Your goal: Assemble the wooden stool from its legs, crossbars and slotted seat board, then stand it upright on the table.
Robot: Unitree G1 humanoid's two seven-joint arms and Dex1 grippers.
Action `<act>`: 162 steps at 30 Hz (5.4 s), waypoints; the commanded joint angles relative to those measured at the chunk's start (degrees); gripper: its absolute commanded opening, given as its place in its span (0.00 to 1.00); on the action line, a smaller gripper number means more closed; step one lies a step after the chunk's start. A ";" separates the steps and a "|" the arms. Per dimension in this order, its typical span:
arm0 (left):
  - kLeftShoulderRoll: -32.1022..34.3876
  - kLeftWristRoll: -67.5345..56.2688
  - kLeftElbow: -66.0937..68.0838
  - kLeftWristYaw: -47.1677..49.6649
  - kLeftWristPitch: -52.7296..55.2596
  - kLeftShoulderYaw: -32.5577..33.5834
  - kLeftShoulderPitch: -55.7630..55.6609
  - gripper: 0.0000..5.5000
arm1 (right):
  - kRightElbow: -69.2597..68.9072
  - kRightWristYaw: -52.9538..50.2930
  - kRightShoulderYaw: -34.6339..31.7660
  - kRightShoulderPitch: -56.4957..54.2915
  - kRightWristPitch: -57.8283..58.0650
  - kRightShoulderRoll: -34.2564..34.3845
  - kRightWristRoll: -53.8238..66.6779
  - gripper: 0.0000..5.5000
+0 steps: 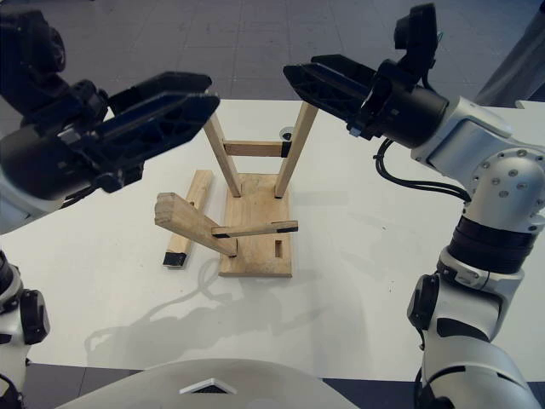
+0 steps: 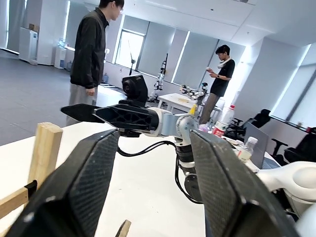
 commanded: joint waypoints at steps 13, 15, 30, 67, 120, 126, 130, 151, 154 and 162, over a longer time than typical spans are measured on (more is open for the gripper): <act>-1.84 -5.68 15.37 -4.79 -11.27 6.69 -26.12 0.48 | 10.38 3.21 2.54 3.79 -6.31 -0.45 -10.99 1.00; -2.82 -6.79 13.11 -6.59 -7.51 5.40 -20.31 0.48 | 10.30 3.42 2.01 3.95 -6.32 -0.23 -11.24 1.00; -6.82 8.15 15.42 -16.04 -4.13 -5.29 -9.06 0.48 | 9.82 3.13 1.66 3.72 -6.34 2.06 -12.60 1.00; -4.53 10.45 18.11 -8.22 -8.39 1.44 -15.59 0.48 | 5.57 0.89 -0.29 6.77 -4.79 4.83 -12.05 1.00; -18.70 90.21 27.38 -4.84 -12.91 -17.65 37.89 0.67 | -1.04 -8.99 -2.33 11.00 -5.42 10.28 -11.79 1.00; -21.00 92.34 29.11 -2.51 -14.00 -15.72 38.59 0.52 | -0.86 -9.07 -2.41 10.61 -5.54 10.46 -11.67 1.00; -23.14 93.18 29.12 -1.36 -14.46 -15.04 38.69 0.40 | -1.02 -9.61 -2.83 11.00 -5.53 10.80 -11.47 1.00; -15.94 74.53 18.01 -1.09 -15.47 15.29 -0.55 0.38 | 7.50 -8.52 -4.12 -5.77 -4.45 7.07 -9.91 1.00; -17.00 52.45 18.28 -9.60 -5.72 14.98 -12.29 0.38 | 13.31 -6.69 -3.75 -16.99 0.87 11.74 -1.87 1.00; -18.66 30.44 22.46 -24.52 3.98 7.49 -18.50 0.38 | 24.92 0.76 -4.70 -30.23 10.15 15.35 12.24 1.00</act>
